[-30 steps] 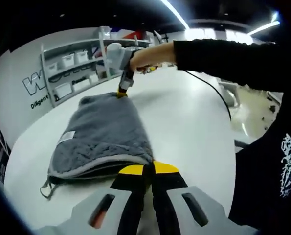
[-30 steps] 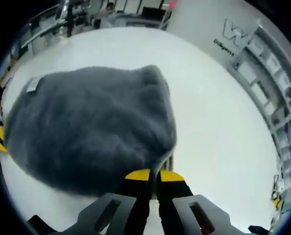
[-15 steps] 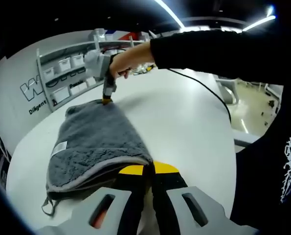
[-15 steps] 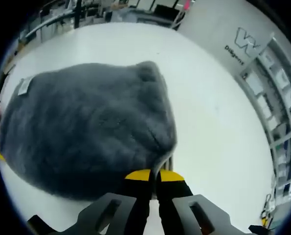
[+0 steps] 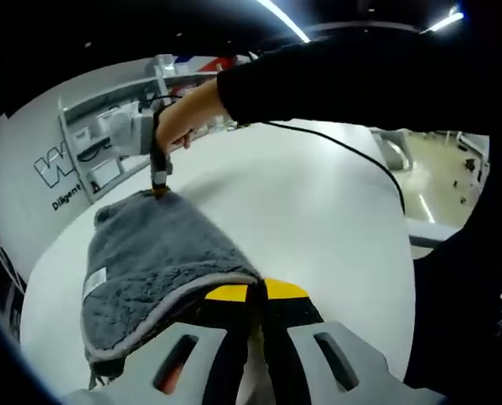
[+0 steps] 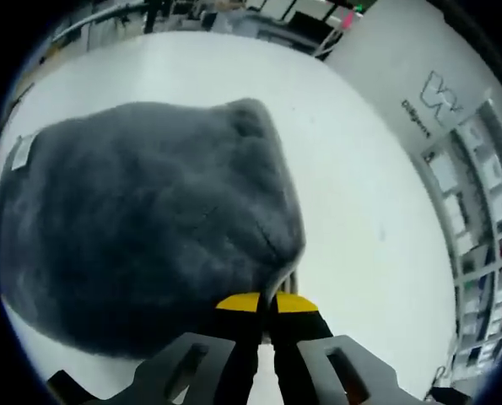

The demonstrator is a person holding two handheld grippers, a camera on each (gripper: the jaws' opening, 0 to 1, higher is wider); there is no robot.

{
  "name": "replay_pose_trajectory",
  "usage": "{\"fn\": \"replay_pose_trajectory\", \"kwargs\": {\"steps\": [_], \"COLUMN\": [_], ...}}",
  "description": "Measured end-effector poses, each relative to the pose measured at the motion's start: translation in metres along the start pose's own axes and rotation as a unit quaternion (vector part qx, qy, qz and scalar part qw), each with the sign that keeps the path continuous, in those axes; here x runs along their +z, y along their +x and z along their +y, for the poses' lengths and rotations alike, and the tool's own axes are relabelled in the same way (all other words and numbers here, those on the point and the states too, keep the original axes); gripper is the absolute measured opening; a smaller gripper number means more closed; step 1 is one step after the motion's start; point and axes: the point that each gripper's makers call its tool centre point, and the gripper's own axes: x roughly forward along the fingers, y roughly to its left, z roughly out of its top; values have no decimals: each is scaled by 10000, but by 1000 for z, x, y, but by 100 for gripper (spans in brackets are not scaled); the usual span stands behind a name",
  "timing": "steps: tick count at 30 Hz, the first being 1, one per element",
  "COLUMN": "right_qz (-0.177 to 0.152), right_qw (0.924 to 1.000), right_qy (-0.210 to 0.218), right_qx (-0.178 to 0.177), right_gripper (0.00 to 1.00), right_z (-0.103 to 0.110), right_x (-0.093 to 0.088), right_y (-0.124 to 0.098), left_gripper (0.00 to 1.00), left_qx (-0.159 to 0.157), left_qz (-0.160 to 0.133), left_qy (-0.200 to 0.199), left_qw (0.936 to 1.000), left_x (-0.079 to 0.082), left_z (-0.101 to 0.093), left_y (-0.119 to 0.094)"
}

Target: Open the folded towel by lifting each exposed corner and separating the folded layers until the towel lies flat within the target outline without major curled edges

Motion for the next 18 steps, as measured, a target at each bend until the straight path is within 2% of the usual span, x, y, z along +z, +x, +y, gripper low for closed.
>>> {"fn": "replay_pose_trajectory", "kwargs": {"steps": [6, 12, 18], "right_qz": [-70, -17, -84], "right_qw": [9999, 9987, 9987], "right_qy": [-6, -496, -486], "right_qx": [135, -77, -92], "right_gripper": [0, 0, 0], "right_z": [-3, -4, -4], "right_x": [19, 29, 38], "right_y": [10, 14, 18], "left_gripper": [2, 2, 2], "left_qx": [8, 18, 102], "left_qz": [10, 0, 13], "left_qy": [93, 171, 406], "left_qw": [10000, 9999, 9991], "left_x": [3, 8, 12], "left_z": [0, -5, -8], "left_y": [5, 13, 19]}}
